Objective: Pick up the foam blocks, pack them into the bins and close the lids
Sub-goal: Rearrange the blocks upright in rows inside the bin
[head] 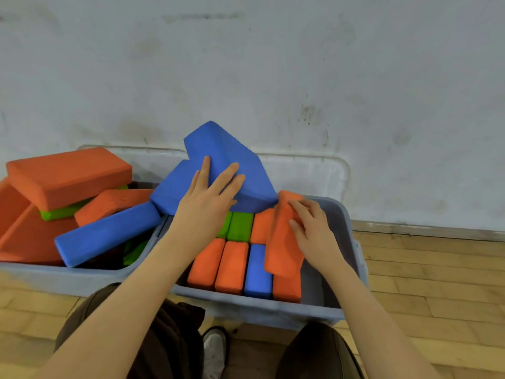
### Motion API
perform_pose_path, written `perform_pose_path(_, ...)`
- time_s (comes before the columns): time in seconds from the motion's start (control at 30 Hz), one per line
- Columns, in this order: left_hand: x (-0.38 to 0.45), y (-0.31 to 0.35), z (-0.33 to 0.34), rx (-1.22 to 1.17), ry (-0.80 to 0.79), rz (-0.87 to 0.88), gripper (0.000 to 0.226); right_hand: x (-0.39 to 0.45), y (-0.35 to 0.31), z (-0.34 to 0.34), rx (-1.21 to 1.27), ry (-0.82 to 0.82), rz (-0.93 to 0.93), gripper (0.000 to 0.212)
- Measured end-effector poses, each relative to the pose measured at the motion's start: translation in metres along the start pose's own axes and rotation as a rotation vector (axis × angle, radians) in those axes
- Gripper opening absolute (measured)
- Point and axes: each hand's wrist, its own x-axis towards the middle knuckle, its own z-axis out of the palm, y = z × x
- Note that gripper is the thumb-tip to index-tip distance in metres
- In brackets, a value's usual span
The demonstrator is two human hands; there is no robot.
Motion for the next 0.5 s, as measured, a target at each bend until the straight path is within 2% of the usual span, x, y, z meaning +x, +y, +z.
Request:
perform_pose_path(0.17,-0.008,-0.003,0.017,-0.025,-0.163,0.136,0.058,0.016,-0.004,0.007,0.014,0.069,-0.005,0.041)
perform_pose_path(0.27,-0.013,0.003,0.033,-0.089,-0.260,0.288,0.051,0.024,-0.006,0.006,0.027,0.076,-0.043,0.038)
perform_pose_path(0.33,-0.018,0.006,0.041,-0.211,-0.298,0.228,0.045,0.030,-0.007,0.005,0.052,0.088,-0.033,0.037)
perform_pose_path(0.4,-0.023,0.010,0.049,-0.299,-0.350,0.088,0.058,0.036,-0.008,0.004,0.098,0.107,-0.012,0.036)
perform_pose_path(0.5,-0.026,0.019,0.061,-0.283,-0.376,-0.048,0.063,0.043,-0.008,0.004,0.071,0.148,-0.039,0.027)
